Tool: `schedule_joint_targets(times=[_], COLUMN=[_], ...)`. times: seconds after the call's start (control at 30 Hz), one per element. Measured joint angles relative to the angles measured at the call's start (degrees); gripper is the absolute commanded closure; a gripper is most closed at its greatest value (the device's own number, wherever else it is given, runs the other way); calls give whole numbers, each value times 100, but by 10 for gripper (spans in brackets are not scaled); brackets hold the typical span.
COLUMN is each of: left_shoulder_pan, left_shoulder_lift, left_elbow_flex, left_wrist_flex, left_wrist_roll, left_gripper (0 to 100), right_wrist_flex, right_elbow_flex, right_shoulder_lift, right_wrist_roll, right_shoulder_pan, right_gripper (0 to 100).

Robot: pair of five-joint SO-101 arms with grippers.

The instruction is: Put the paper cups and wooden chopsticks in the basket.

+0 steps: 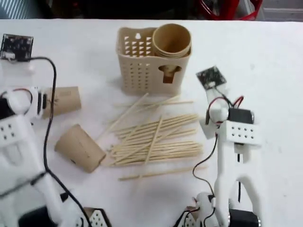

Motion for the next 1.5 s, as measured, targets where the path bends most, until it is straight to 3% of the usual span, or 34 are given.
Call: schedule_joint_targets(times=[0.13, 0.4, 0.73, 0.9, 1.07, 1.3, 1.5], left_shoulder_pan=[105, 88, -484, -756, -774, -387, 44], left_shoulder_lift=[923, 3191, 5222, 5758, 6136, 6154, 6189], left_elbow_flex=[-1160, -2831, -4264, -4554, -4607, -4607, -4607], left_wrist_flex=[888, 1345, 1477, 1477, 1477, 1477, 1477], left_wrist_roll=[-185, -264, -1679, -2347, -2488, -2462, -2444], left_gripper=[771, 767, 766, 766, 766, 766, 772], right_wrist_flex=[-97, -105, -53, 167, 176, 158, -475], right_elbow_flex=[237, 536, 1556, 2013, 2119, 2268, 2840], right_shoulder_lift=[-9, -44, -1969, -2514, -2558, -2558, -2567], right_wrist_roll=[246, 308, 132, 132, 132, 132, 132], right_shoulder_pan=[0, 0, -88, -721, -949, -941, -932], right_gripper=[840, 843, 843, 843, 843, 843, 843])
